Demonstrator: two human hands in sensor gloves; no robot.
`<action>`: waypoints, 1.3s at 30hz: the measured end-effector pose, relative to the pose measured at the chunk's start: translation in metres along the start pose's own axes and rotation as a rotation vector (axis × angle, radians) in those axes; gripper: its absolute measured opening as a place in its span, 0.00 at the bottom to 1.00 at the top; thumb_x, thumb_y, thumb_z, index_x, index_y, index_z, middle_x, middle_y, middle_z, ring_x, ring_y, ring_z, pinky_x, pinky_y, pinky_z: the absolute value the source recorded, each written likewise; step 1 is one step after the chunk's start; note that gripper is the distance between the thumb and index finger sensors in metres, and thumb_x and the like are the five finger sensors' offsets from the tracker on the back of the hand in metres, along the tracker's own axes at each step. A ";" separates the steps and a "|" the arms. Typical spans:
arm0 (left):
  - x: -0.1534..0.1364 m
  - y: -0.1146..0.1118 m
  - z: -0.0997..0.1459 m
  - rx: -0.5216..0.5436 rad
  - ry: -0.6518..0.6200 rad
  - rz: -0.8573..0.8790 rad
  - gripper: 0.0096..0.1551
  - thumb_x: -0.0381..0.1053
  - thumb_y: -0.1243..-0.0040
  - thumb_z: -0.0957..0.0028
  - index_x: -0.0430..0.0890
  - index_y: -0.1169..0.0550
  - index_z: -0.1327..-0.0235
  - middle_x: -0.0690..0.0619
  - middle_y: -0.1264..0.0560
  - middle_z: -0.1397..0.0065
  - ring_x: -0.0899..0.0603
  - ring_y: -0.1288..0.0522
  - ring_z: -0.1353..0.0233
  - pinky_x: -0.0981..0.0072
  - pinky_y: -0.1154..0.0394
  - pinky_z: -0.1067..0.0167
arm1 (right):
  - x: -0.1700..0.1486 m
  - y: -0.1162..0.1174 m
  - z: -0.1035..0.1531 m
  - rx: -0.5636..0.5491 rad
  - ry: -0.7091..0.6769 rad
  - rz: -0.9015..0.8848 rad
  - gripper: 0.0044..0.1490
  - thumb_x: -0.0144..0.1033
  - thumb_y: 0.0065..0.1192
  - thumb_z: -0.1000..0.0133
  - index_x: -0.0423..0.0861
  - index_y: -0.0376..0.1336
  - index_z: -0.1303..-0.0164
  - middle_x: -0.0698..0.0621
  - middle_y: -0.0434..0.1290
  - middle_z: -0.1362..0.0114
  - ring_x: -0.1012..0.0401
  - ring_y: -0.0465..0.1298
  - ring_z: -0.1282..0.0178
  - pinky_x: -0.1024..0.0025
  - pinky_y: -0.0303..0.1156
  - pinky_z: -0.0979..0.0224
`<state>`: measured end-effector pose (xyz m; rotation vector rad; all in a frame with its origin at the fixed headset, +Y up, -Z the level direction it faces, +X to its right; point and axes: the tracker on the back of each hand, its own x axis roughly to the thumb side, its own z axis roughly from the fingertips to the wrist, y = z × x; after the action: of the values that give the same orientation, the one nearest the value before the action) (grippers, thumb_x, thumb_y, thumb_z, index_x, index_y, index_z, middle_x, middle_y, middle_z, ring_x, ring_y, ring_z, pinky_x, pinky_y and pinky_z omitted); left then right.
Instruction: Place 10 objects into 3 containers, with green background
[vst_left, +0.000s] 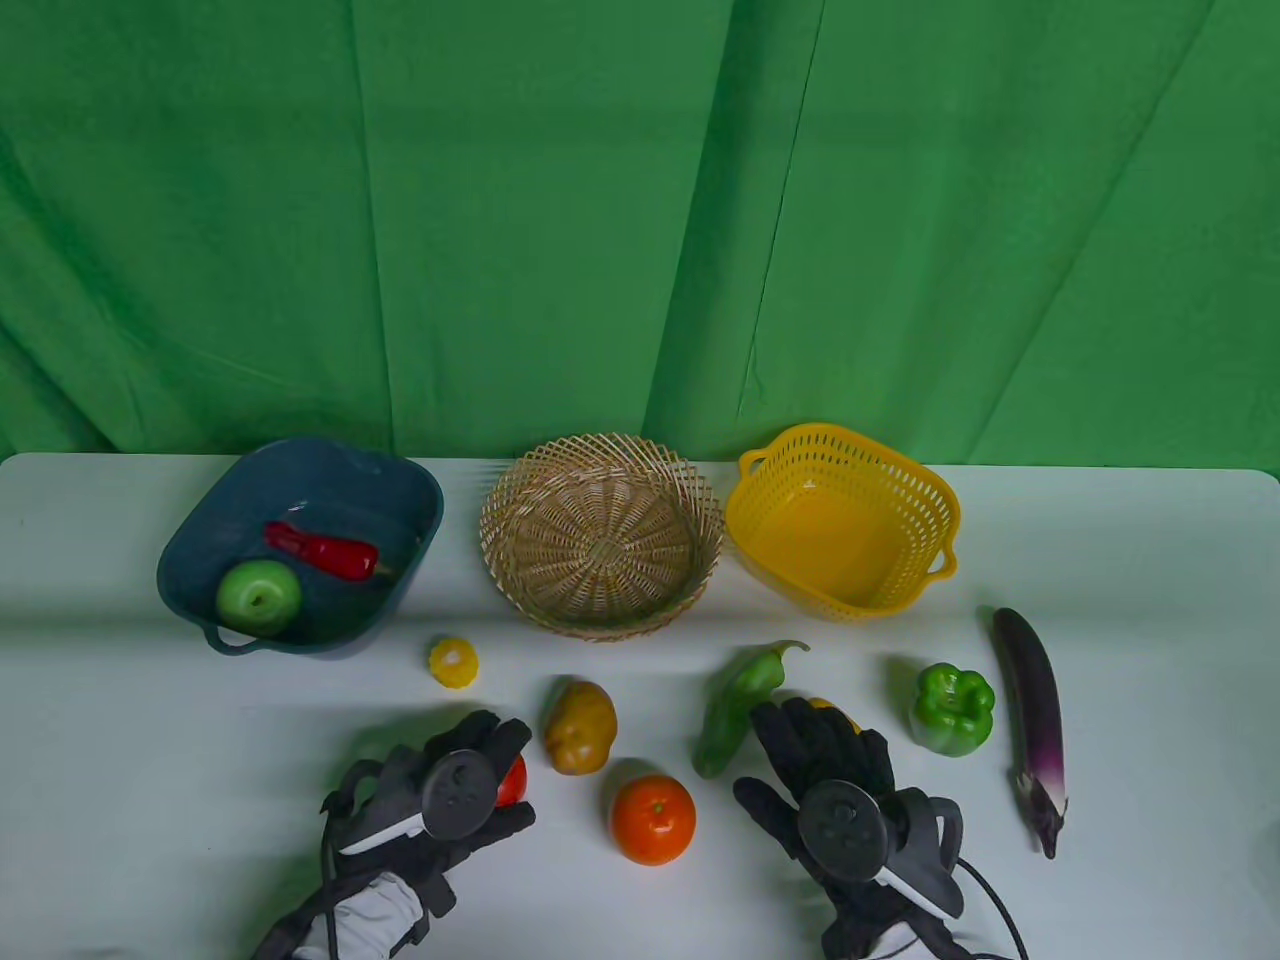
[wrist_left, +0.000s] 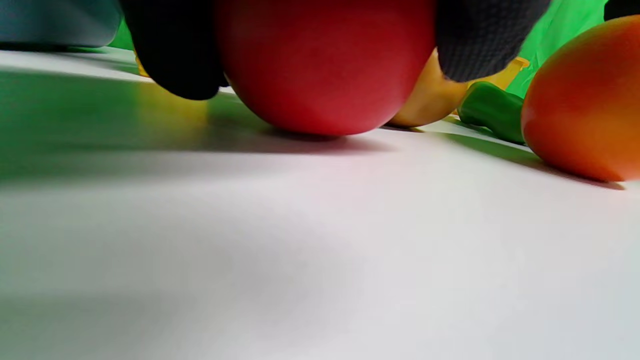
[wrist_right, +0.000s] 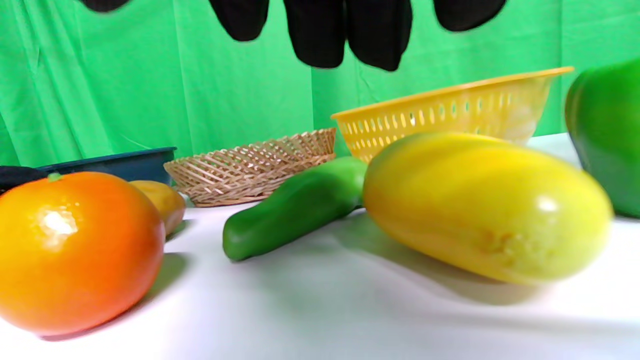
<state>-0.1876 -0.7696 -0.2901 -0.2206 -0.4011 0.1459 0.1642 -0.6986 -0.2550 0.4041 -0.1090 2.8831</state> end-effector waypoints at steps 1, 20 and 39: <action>-0.001 0.001 -0.001 -0.005 -0.003 0.012 0.50 0.70 0.44 0.45 0.53 0.47 0.15 0.34 0.42 0.16 0.28 0.31 0.23 0.45 0.25 0.36 | 0.000 0.000 0.000 0.001 -0.001 -0.001 0.47 0.67 0.41 0.39 0.55 0.46 0.12 0.41 0.55 0.09 0.38 0.57 0.13 0.29 0.49 0.17; -0.038 0.060 0.006 0.168 -0.005 0.100 0.50 0.70 0.42 0.46 0.55 0.46 0.15 0.36 0.41 0.15 0.29 0.30 0.23 0.46 0.24 0.35 | -0.003 0.001 -0.001 0.020 0.023 0.004 0.47 0.67 0.41 0.39 0.55 0.46 0.12 0.41 0.55 0.09 0.38 0.57 0.14 0.29 0.49 0.17; -0.111 0.126 -0.007 0.452 0.340 -0.018 0.50 0.71 0.42 0.48 0.57 0.46 0.16 0.38 0.41 0.15 0.31 0.31 0.21 0.48 0.25 0.33 | -0.002 0.001 -0.001 0.017 0.027 0.026 0.47 0.67 0.41 0.39 0.55 0.46 0.12 0.41 0.55 0.09 0.38 0.57 0.14 0.29 0.49 0.17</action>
<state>-0.2978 -0.6697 -0.3676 0.2035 -0.0251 0.1737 0.1652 -0.7000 -0.2569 0.3699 -0.0864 2.9155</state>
